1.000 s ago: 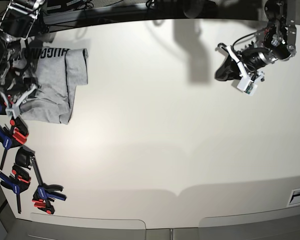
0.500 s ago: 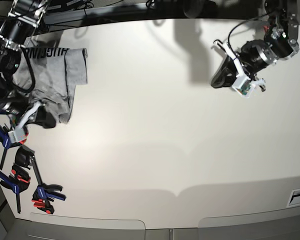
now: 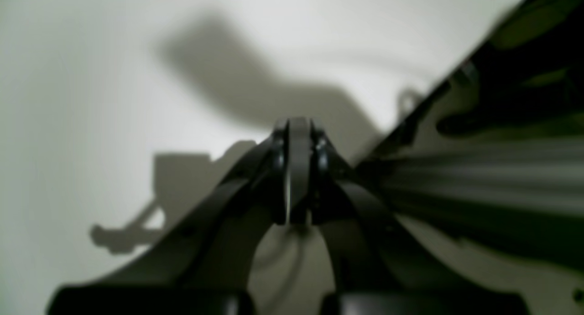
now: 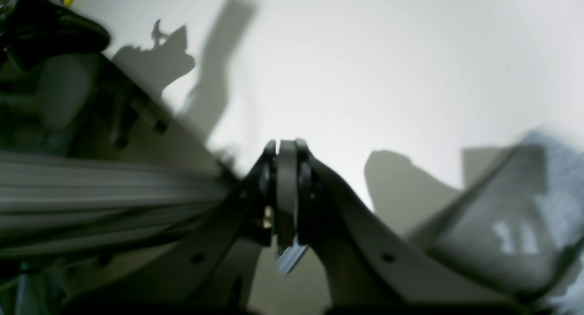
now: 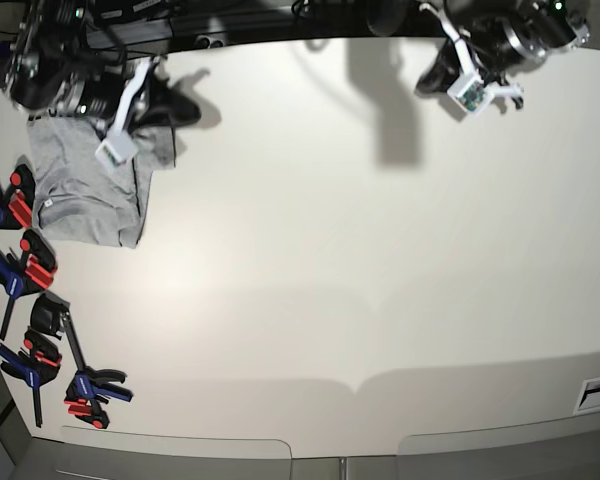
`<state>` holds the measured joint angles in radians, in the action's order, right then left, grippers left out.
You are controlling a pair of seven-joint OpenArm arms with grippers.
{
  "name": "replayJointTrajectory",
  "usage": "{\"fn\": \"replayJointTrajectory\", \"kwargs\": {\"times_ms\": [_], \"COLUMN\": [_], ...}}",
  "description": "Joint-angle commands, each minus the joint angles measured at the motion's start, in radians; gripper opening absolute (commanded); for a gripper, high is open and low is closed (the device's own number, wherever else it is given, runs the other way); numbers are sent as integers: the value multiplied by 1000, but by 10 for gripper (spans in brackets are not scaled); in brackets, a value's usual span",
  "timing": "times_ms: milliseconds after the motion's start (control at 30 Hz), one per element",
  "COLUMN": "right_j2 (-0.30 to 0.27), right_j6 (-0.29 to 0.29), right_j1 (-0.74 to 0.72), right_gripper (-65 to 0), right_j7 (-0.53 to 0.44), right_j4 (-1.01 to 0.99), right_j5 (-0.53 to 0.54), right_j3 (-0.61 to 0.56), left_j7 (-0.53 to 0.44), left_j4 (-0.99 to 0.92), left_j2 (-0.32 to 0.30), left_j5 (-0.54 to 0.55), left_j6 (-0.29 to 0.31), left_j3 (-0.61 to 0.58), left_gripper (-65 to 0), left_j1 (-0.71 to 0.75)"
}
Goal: Fold the T-shirt properly
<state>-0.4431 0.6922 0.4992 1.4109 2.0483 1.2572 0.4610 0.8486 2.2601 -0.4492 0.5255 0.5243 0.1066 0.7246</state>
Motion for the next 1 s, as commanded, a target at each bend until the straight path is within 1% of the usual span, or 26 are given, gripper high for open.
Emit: {"fn": "replayJointTrajectory", "kwargs": {"times_ms": [0,100,200,367,433,500,600,667,767,900,967], "right_j2": [-2,33,56,67,67,66,66,66,66,66,66], "right_j6": [6,6,6,6,6,6,6,6,6,6,6], "right_j1": [40,162,270,418,455,475,476,474,455,376,314], "right_gripper": [-650,-650,-650,-650,-650,-650,-650,-650,-650,-650,-650], "right_j7": [-15,-15,-15,-15,-15,-15,-15,-105,-263,-471,-577], "right_j4": [43,96,98,92,75,48,-34,-111,-257,-506,-645], "right_j5": [34,34,37,37,35,22,-44,-129,-277,-436,-512], "right_j3": [5,5,4,4,4,4,0,-11,-54,-173,-256], "left_j7": [5,62,118,123,115,82,-27,-104,-182,-255,-324], "left_j4": [18,18,17,0,-34,-99,-257,-387,-605,-885,-1017], "left_j2": [-9,-9,-11,-14,-14,-14,-14,-14,-13,6,26], "left_j5": [14,14,13,6,-43,-111,-180,-193,-192,-192,-192], "left_j6": [0,0,2,3,3,3,3,2,2,2,2], "left_j3": [5,5,5,5,5,5,5,5,5,5,5], "left_gripper": [-650,-650,-650,-650,-650,-650,-650,-650,-650,-650,-650], "left_j1": [32,127,223,370,397,405,396,375,311,178,100]}}
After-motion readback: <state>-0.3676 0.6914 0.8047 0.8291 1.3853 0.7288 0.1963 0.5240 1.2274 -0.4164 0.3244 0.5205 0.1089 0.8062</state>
